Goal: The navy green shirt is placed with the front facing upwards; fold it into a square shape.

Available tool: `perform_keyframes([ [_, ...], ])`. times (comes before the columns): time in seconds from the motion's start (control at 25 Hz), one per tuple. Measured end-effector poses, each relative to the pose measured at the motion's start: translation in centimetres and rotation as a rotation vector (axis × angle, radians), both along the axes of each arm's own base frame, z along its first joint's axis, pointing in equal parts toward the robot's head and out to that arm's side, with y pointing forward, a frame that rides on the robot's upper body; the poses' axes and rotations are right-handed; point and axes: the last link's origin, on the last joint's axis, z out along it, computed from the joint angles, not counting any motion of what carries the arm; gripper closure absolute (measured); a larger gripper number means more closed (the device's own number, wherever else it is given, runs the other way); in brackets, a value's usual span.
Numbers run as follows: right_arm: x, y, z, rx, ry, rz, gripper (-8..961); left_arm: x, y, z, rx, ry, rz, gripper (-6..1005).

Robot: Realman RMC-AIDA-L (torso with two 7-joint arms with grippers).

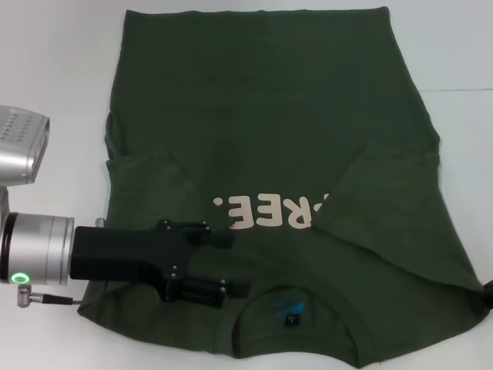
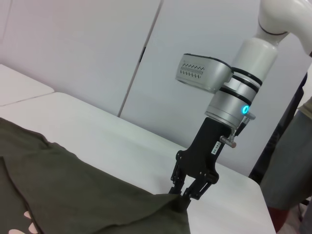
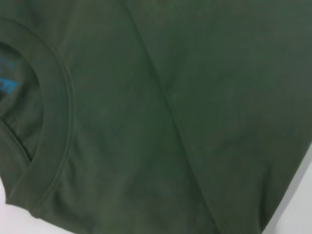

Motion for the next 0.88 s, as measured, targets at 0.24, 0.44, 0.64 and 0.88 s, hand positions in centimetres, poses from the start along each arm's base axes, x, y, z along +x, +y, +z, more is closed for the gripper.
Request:
perform_keyframes([
  [0.24,0.1,0.2,0.1,0.021,-0.011,-0.004,578,0.0,0.0,0.0,0.003,0.001,0.002,49],
  [0.44,0.1,0.3,0.1,0.025,-0.015,-0.003,790,-0.2,0.1,0.1,0.010,-0.002,0.026,49],
  [0.64,-0.1,0.3,0.0,0.022,-0.006,0.005,913,-1.5,0.7,1.8,0.029,0.010,0.188,49],
  [0.88,-0.4,0.4,-0.2,0.016,0.001,0.022,913,-3.7,1.1,7.2,0.071,0.096,0.548,49],
])
